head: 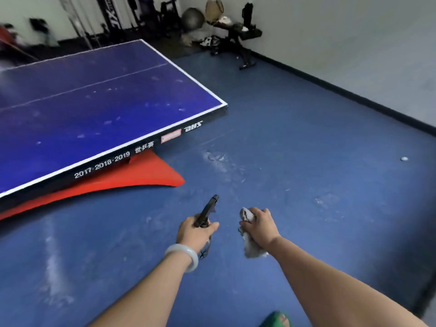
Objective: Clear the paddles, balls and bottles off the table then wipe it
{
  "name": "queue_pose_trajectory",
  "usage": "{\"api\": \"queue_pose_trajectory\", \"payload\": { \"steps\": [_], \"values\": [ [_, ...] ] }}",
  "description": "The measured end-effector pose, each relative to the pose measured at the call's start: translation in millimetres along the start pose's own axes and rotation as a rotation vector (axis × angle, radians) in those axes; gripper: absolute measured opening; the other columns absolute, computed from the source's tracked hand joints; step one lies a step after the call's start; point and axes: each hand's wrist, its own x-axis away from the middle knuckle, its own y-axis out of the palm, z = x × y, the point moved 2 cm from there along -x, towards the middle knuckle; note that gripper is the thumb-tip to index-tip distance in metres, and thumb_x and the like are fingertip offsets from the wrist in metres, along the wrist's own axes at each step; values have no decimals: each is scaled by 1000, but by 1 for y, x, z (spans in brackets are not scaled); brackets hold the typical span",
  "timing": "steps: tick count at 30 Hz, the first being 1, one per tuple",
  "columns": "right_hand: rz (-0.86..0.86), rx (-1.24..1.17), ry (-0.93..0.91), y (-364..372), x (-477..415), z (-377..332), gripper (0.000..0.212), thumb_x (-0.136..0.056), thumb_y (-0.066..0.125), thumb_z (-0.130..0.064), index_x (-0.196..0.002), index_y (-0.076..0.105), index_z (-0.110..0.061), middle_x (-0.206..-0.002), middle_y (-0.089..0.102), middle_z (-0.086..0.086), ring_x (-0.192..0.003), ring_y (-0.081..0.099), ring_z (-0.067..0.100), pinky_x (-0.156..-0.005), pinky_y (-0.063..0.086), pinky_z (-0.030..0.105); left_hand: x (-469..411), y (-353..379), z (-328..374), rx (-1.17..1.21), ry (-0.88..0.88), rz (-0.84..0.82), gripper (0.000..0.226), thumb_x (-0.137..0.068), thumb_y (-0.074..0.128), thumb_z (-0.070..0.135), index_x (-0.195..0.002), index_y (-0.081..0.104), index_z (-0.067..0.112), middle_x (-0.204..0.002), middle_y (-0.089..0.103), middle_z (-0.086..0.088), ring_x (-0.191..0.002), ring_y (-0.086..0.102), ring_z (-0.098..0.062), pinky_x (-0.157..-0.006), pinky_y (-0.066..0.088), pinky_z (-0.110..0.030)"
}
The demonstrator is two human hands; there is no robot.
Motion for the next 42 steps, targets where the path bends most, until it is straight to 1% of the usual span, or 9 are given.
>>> {"api": "queue_pose_trajectory", "payload": {
  "steps": [5,9,13,17,23,29,32,36,42],
  "values": [
    [-150,46,-136,87,-5,-79,19,-90,67,-10,-107,64,-3,-112,44,18,-75,47,12,-68,40,6,1,-92,-58,179,-121,200,33,-81,79,19,-63,51,12,-44,50,3,-40,44,-15,-44,38,-18],
    [-293,92,-204,140,-16,-126,18,-89,67,-6,-107,66,-2,-108,39,13,-67,47,-1,-56,36,-2,-2,-142,-96,268,-209,311,40,-77,83,23,-58,48,17,-43,47,1,-41,42,-21,-56,39,-29],
    [-458,152,-254,181,-35,-177,10,-86,66,-8,-91,69,-17,-111,50,16,-79,66,20,-69,47,16,-11,-182,-120,320,-249,428,38,-78,83,26,-60,50,15,-51,49,-1,-49,45,-20,-58,43,-29],
    [-585,195,-364,225,-74,-223,23,-84,66,-12,-72,58,-30,-108,57,13,-70,67,20,-68,50,24,-23,-220,-130,320,-325,516,37,-81,79,31,-63,51,14,-53,49,2,-49,46,-15,-58,44,-27],
    [-731,155,-400,276,-93,-314,40,-88,69,-5,-57,45,3,-66,44,8,-38,52,-3,-47,42,14,-33,-270,-134,395,-364,711,40,-85,75,27,-59,49,12,-48,47,1,-46,44,-17,-49,41,-21],
    [-903,195,-514,335,-90,-380,13,-96,60,-6,-102,66,4,-82,58,5,-64,50,9,-49,37,5,-40,-323,-155,458,-420,871,39,-80,79,29,-59,54,9,-49,50,0,-51,47,-19,-61,42,-33],
    [-972,168,-563,372,-89,-418,11,-97,58,-9,-97,64,-17,-84,60,0,-74,56,13,-59,40,7,-50,-354,-172,561,-446,903,43,-73,79,37,-50,48,17,-47,48,-7,-47,45,-25,-56,39,-41],
    [-1013,198,-554,421,-96,-468,7,-93,65,-20,-91,64,-26,-91,68,1,-87,62,17,-84,51,33,-72,-407,-194,599,-469,951,43,-75,79,31,-49,47,20,-47,47,-5,-49,45,-24,-57,40,-40],
    [-999,206,-526,483,-109,-549,15,-82,72,-12,-89,64,-22,-74,65,-4,-72,61,16,-71,51,32,-111,-499,-216,582,-434,998,35,-83,77,24,-63,53,10,-54,55,-3,-49,50,-16,-55,43,-27]
  ]
}}
